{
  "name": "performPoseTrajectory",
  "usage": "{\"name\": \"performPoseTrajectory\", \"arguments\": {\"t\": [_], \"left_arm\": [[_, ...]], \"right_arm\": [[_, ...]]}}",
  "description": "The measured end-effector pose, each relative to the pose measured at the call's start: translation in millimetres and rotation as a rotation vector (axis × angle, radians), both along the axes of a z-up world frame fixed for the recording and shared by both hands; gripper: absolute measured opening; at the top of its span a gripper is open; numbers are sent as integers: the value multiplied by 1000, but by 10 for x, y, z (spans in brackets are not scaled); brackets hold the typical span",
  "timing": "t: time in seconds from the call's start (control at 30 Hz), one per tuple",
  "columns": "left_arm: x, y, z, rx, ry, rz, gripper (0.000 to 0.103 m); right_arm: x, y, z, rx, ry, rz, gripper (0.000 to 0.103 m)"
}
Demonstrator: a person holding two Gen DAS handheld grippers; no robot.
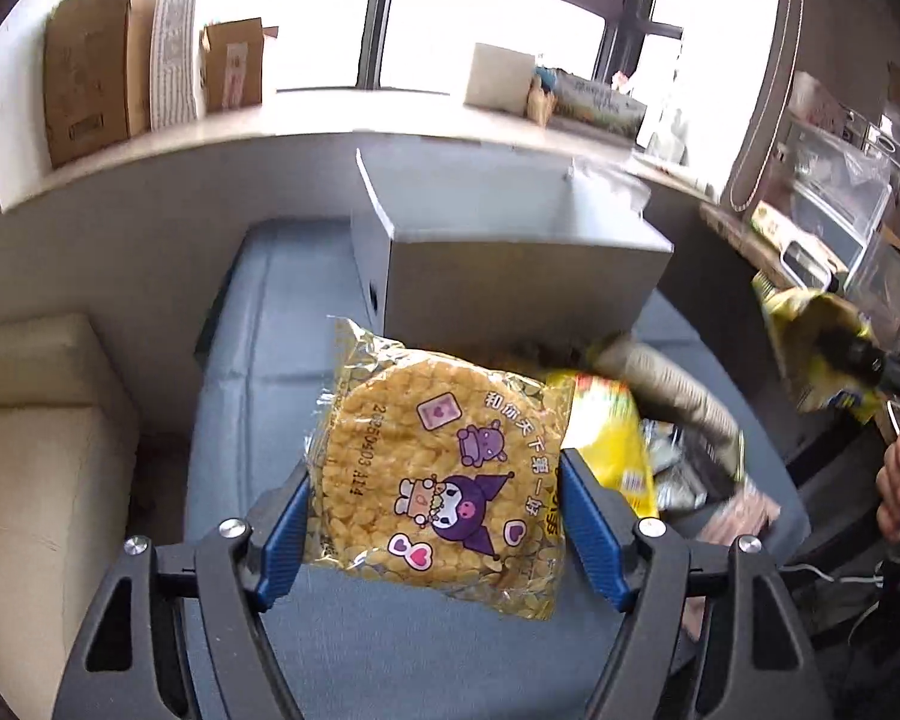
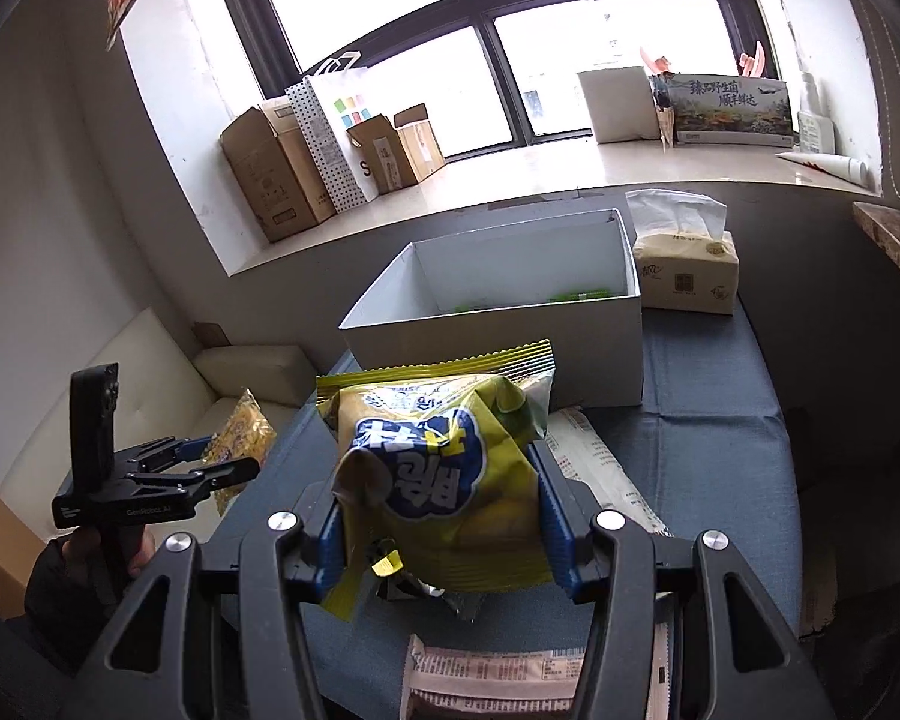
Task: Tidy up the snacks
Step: 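Lower the cookie pack and chip bag into the white box, open both grippers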
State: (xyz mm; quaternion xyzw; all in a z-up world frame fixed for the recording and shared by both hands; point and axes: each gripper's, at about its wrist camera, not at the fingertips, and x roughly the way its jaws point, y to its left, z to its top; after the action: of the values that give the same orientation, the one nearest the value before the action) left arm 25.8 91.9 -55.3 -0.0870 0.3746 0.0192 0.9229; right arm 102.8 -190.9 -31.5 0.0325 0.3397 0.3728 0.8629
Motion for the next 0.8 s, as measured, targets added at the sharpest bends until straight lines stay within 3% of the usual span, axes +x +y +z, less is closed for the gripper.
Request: {"name": "performPoseTrajectory", "arguments": {"t": [0.23, 0.43, 0.57, 0.67, 0.8], "left_arm": [[621, -97, 420, 22, -74, 3, 80], [1472, -27, 694, 7, -79, 0, 80], [2058, 37, 676, -17, -38, 55, 81], [2415, 49, 539, -34, 17, 40, 81], [2641, 95, 316, -53, 76, 45, 82]], "right_arm": [[563, 331, 94, -17, 16, -26, 57], [1325, 593, 202, -32, 28, -91, 57], [1812, 762, 199, -74, 56, -135, 57], [2080, 860, 156, -106, 51, -160, 58], [2321, 878, 34, -103, 102, -163, 62]]}}
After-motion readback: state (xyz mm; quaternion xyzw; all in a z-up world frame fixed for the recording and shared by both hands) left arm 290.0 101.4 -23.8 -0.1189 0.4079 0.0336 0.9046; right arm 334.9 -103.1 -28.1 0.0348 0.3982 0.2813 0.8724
